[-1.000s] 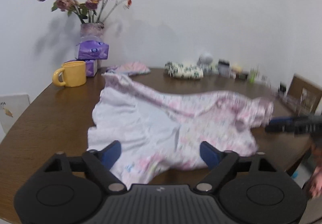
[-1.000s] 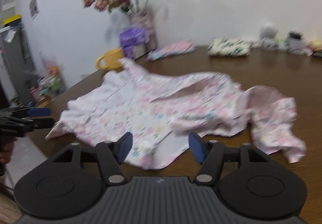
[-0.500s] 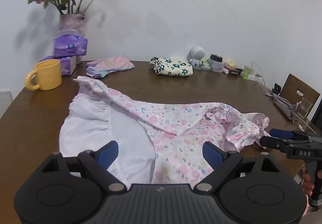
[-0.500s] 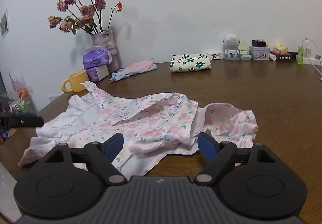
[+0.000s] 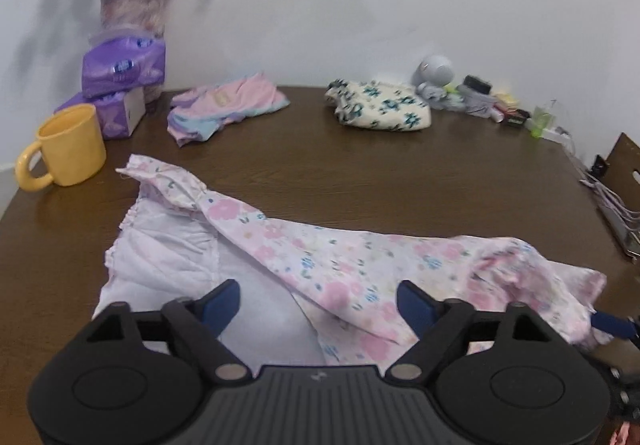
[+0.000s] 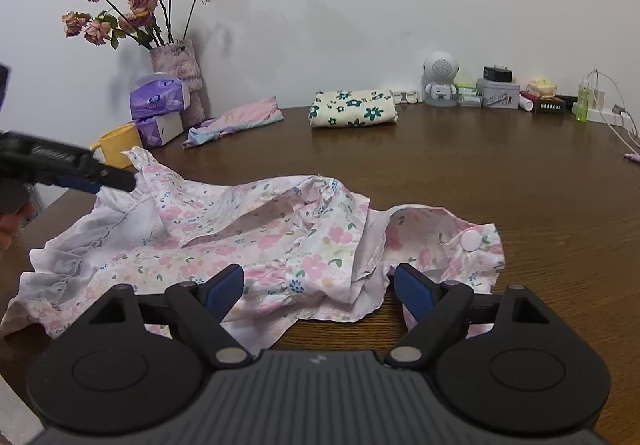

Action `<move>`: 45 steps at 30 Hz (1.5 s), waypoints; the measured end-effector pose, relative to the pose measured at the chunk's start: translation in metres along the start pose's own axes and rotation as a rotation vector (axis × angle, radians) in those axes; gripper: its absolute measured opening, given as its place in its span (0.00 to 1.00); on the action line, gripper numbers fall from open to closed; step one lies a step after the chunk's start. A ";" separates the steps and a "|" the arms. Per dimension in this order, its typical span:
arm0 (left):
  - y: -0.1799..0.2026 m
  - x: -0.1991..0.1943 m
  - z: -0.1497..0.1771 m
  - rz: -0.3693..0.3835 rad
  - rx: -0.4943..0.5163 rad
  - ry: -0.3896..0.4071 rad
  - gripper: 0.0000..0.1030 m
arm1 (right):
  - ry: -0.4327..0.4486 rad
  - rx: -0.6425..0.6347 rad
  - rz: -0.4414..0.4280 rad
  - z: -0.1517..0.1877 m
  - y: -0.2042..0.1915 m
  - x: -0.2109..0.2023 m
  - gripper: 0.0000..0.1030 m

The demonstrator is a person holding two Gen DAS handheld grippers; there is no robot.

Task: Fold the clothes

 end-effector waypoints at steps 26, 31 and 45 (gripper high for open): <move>-0.043 0.016 -0.020 0.093 0.058 -0.020 0.58 | -0.074 -0.126 -0.189 -0.054 -0.079 0.064 0.66; -0.047 0.016 -0.024 0.107 0.245 0.013 0.58 | -0.123 -0.102 -0.205 -0.053 -0.098 0.085 0.65; -0.043 0.027 -0.010 0.059 0.755 0.141 0.62 | -0.179 -0.098 -0.117 -0.048 -0.128 0.113 0.52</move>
Point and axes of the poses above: each gripper's, at about its wrist camera, not at the fingertips, and x roughly the way its jaws point, y to its right, z to its underside, the point moved 9 cm from there along x, roughly the way its jaws point, and after that the axes turned 15 degrees about -x, right-handed, at the moved point
